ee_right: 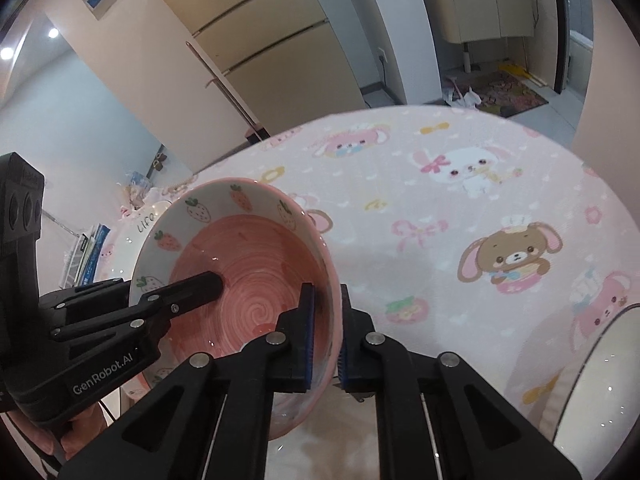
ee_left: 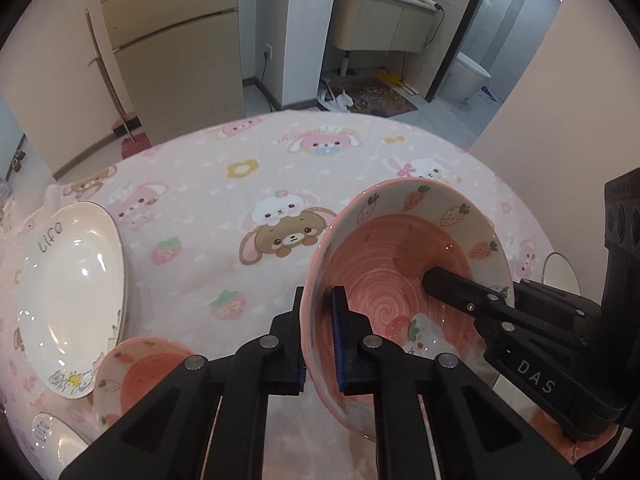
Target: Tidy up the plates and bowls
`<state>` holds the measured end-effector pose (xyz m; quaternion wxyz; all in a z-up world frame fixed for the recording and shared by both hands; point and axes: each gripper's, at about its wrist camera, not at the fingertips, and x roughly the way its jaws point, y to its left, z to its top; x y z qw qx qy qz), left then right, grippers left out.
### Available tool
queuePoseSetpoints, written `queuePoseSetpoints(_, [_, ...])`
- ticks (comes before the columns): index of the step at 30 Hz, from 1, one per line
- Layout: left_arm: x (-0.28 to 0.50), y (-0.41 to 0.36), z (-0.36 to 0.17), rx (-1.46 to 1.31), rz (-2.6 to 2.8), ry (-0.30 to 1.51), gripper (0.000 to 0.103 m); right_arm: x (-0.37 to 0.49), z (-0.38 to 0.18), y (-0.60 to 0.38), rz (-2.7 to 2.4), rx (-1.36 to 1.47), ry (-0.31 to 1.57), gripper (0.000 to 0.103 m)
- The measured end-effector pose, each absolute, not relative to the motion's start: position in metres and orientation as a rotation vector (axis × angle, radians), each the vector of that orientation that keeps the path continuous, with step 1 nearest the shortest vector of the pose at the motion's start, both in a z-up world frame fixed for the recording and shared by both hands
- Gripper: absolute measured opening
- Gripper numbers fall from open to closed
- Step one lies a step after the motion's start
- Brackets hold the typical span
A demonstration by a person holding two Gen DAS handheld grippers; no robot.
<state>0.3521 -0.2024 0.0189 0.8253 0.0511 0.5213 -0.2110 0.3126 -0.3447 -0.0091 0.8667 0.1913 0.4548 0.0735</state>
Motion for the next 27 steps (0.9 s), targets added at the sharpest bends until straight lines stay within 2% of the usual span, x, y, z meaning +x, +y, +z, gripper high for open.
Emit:
queuePoseSetpoints(6, [0.329,-0.185,0.049,0.092,-0.433,1.033,0.011,0.299,0.020,-0.333,0.176,0.387,0.920,0.009])
queuePoseSetpoints(16, [0.306,-0.112,0.086,0.012,-0.358,0.980,0.011,0.286,0.052,-0.273,0.276,0.332,0.888,0.009])
queuePoseSetpoints(27, [0.298,-0.052,0.071,-0.066,-0.301,1.017,0.011,0.289,0.045,-0.217,0.330,0.276,0.924,0.009])
